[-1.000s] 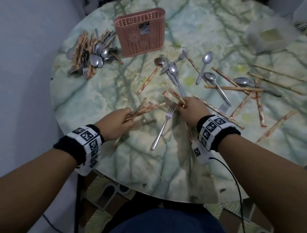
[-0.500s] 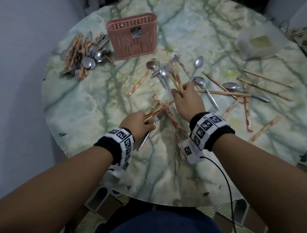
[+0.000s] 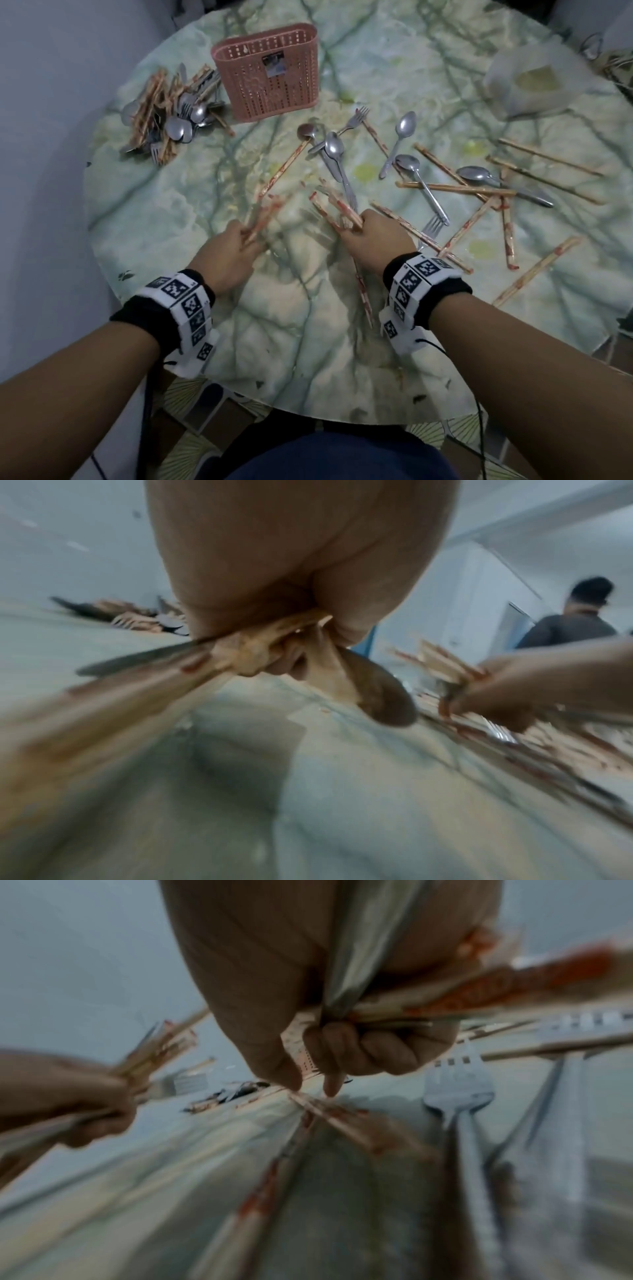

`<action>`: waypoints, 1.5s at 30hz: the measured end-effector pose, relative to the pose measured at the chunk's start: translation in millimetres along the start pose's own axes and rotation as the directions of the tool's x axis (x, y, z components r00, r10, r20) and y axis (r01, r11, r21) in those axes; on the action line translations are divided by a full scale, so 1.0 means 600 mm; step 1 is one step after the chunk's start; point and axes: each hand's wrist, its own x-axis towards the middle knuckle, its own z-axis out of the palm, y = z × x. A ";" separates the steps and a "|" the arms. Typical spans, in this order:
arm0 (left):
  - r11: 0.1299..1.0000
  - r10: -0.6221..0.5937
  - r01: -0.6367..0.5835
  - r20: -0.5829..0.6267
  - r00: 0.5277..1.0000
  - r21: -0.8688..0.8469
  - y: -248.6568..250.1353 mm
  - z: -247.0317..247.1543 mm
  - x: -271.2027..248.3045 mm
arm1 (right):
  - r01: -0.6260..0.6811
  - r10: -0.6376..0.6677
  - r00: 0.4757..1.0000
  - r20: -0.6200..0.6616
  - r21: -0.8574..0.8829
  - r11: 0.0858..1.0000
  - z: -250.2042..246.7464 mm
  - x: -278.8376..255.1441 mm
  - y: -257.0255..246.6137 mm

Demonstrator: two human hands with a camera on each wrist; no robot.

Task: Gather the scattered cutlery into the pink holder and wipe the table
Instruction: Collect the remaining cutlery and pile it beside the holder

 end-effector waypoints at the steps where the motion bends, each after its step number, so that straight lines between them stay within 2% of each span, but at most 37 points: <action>1: 0.997 -0.028 0.025 -0.047 0.998 -0.077 -0.003 -0.004 0.000 | 0.024 -0.022 0.999 0.023 -0.088 0.996 0.001 0.001 0.005; 2: 0.990 -0.039 0.027 -0.088 0.995 -0.139 -0.004 -0.006 -0.001 | 0.047 -0.039 0.998 0.052 -0.157 0.986 0.003 0.003 0.007; 4: 0.983 -0.013 -0.009 -0.118 0.993 -0.185 0.008 -0.003 -0.009 | 0.065 -0.053 0.996 0.073 -0.180 0.982 0.004 0.006 0.008; 11: 0.957 0.072 -0.092 -0.080 0.994 -0.276 0.085 0.058 -0.036 | 0.026 -0.011 0.996 -0.089 0.170 0.985 -0.036 0.000 -0.004; 14: 0.953 0.032 -0.055 -0.081 0.996 -0.297 0.118 0.085 -0.035 | -0.027 0.048 0.993 -0.108 0.192 0.981 -0.054 -0.009 0.014; 16: 0.958 0.005 -0.025 -0.073 0.997 -0.285 0.137 0.098 -0.019 | -0.075 0.090 0.992 -0.085 0.168 0.983 -0.055 -0.015 0.029; 19: 0.988 -0.019 0.013 -0.038 0.999 -0.152 0.166 0.108 0.012 | -0.117 0.127 0.989 -0.081 0.117 0.986 -0.047 -0.028 0.052; 24: 0.999 0.017 -0.016 0.024 1.000 -0.028 0.193 0.124 0.041 | -0.132 0.130 0.991 -0.041 -0.043 0.990 -0.030 -0.061 0.083; 30: 0.998 -0.011 0.017 0.093 0.996 -0.067 0.175 0.108 0.059 | -0.112 0.116 0.993 0.021 -0.132 0.985 -0.023 -0.064 0.088; 33: 0.996 -0.032 0.037 0.064 0.997 -0.084 0.151 0.086 0.058 | -0.091 0.099 0.994 0.049 -0.145 0.985 -0.025 -0.059 0.073; 38: 0.990 -0.084 0.075 -0.064 0.994 -0.122 0.095 0.057 0.051 | -0.104 0.112 0.993 0.045 -0.159 0.982 -0.035 -0.058 0.064; 41: 0.989 -0.072 0.060 -0.092 0.993 -0.135 0.077 0.047 0.049 | -0.155 0.170 0.983 0.063 -0.201 0.967 -0.044 -0.060 0.071; 45: 0.987 -0.072 0.056 -0.104 0.992 -0.151 0.075 0.045 0.051 | -0.131 0.164 0.981 0.101 -0.273 0.953 -0.048 -0.062 0.070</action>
